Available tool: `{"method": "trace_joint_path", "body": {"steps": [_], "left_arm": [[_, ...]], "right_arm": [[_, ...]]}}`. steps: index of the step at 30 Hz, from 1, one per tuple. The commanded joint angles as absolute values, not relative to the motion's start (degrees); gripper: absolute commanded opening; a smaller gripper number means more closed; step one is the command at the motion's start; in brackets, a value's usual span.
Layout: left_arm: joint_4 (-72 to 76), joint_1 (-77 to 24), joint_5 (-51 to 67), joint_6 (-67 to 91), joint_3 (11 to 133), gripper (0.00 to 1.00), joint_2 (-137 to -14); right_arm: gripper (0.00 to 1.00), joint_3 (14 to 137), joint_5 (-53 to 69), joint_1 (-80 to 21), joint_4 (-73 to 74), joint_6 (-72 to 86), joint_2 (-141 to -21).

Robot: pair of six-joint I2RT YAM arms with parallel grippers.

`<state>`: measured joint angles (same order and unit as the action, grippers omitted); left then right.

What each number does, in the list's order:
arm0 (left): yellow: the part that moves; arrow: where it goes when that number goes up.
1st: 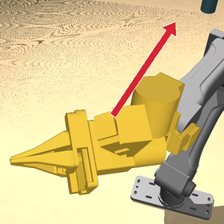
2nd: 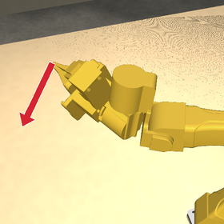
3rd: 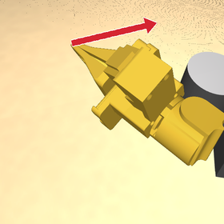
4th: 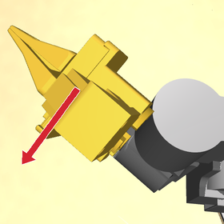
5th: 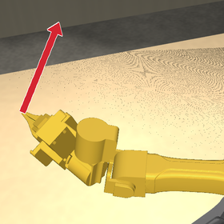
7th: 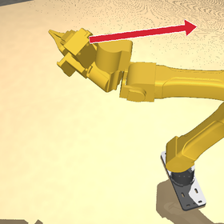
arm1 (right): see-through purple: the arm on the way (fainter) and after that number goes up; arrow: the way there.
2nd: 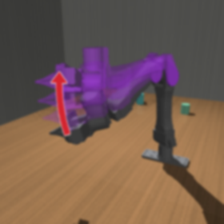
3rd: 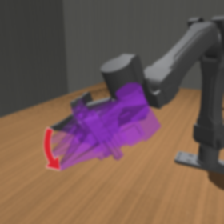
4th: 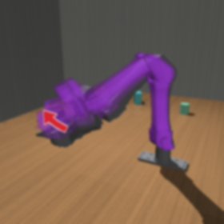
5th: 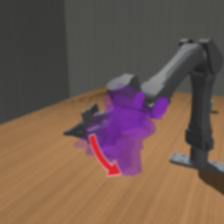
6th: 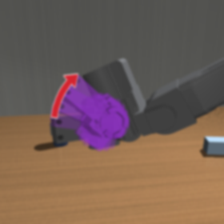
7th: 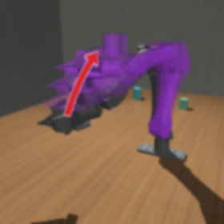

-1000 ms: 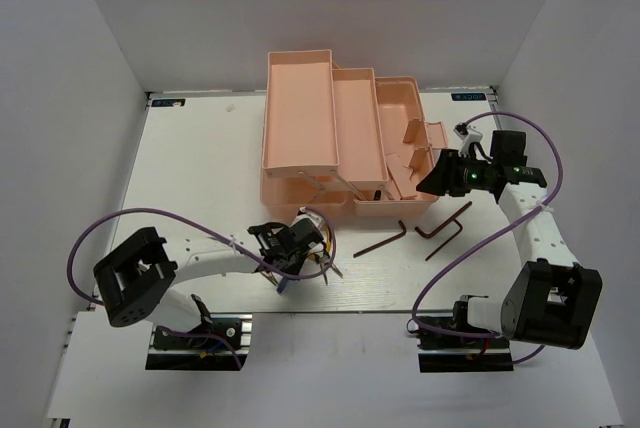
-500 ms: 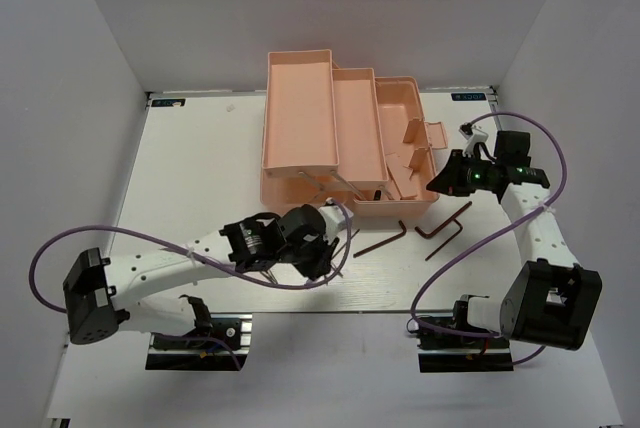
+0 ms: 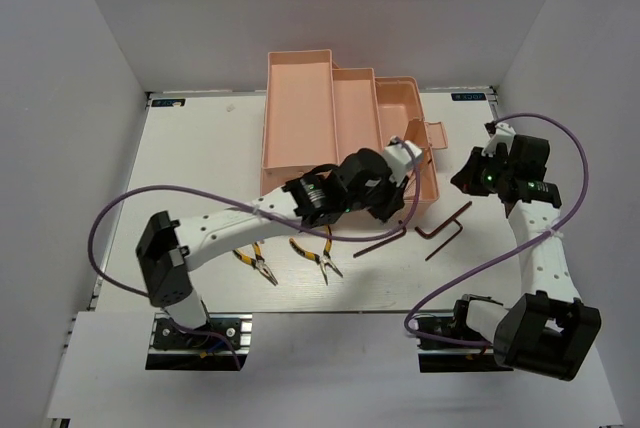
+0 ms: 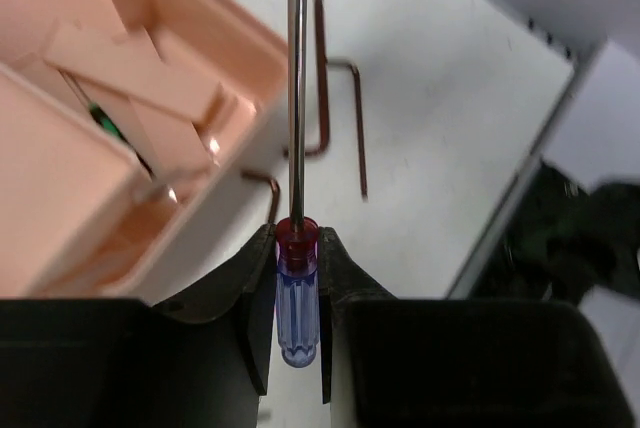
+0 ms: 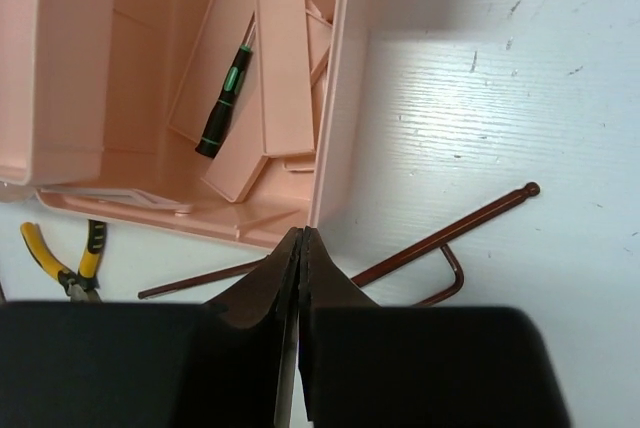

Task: Sort the tools into containers

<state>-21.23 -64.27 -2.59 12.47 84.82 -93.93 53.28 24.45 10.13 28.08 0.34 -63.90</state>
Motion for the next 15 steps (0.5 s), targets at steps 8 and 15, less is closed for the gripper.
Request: {"method": "trace_joint_path", "body": {"steps": [8, 15], "left_arm": [[-14.1, -58.5, -7.6, 16.2, 107.3, 0.0, -114.0], [-18.0, -55.4, -10.1, 16.8, 120.6, 0.12, -124.7]], "right_arm": [[0.07, 51.9, 28.7, 13.4, 26.8, 1.1, -62.6], [0.25, 51.6, 30.9, 15.4, 27.6, 0.4, -62.8]]}}
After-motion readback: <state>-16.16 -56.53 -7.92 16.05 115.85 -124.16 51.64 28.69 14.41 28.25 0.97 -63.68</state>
